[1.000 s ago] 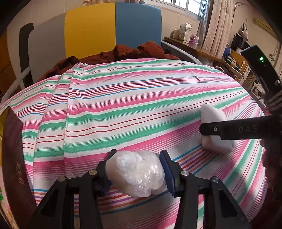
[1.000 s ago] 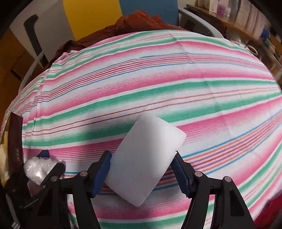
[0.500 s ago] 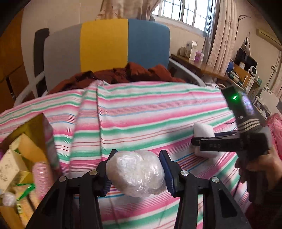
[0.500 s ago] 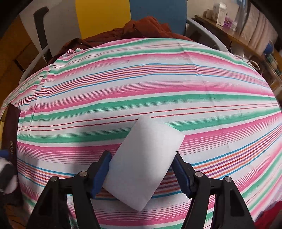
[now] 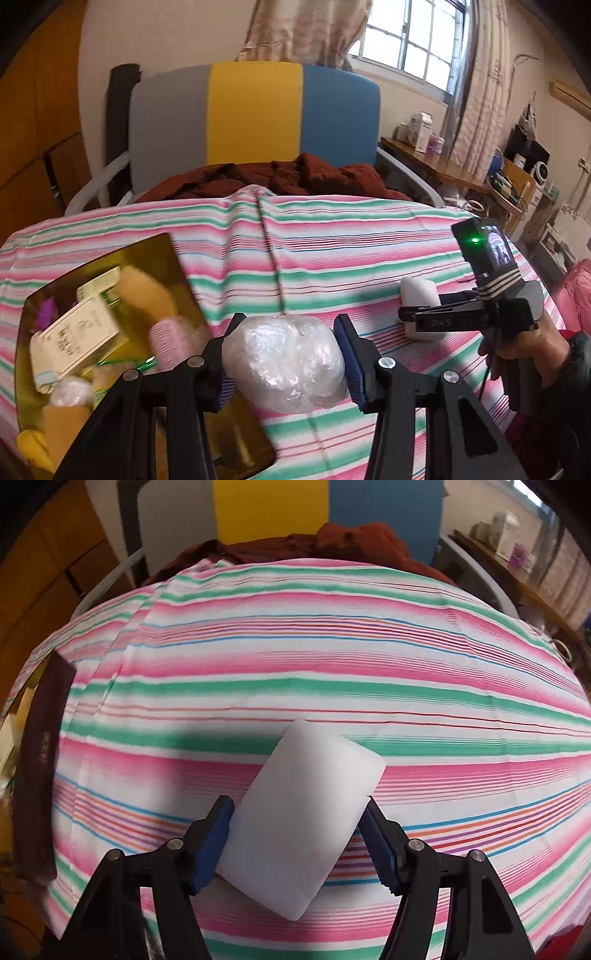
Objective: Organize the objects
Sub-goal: 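Carry the cotton bundle and white eraser sponge into the gold tray and release both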
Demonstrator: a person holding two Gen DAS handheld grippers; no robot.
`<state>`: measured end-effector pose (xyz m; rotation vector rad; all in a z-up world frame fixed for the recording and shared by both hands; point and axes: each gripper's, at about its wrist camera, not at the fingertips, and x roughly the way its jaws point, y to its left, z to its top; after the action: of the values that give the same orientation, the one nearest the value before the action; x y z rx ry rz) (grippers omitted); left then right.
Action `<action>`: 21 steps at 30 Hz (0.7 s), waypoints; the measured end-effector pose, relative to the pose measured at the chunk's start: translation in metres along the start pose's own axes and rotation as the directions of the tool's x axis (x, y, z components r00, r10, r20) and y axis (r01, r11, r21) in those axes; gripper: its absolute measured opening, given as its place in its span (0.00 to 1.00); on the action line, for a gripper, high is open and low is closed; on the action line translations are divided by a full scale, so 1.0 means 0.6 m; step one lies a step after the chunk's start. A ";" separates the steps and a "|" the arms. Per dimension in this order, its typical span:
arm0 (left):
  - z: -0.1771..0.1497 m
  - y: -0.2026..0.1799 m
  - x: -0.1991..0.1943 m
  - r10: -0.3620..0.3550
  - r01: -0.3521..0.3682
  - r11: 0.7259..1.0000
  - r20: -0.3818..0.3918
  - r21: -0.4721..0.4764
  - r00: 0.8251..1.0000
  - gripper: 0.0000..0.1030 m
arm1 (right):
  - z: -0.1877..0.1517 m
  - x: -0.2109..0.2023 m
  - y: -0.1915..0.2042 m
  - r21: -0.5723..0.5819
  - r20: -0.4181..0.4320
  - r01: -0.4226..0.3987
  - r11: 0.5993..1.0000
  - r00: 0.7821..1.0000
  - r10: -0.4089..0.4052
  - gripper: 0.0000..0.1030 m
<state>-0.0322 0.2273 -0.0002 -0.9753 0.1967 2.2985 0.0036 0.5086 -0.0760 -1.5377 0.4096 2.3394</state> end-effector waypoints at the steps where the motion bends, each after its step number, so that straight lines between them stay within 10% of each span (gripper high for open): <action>1: -0.005 0.011 -0.005 0.005 -0.005 1.000 0.000 -0.010 1.000 0.47 | -0.003 -0.001 0.008 -0.003 -0.006 -0.012 1.000 1.000 0.012 0.67; 21: -0.088 0.282 -0.135 0.203 -0.186 0.925 0.019 -0.332 0.979 0.47 | -0.036 -0.145 0.258 -0.249 0.108 -0.275 0.929 0.945 0.309 0.67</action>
<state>-0.0595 0.0343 0.0009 -1.0973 -0.1241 2.5927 -0.0087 0.3503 0.0064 -1.4748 0.3633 2.7984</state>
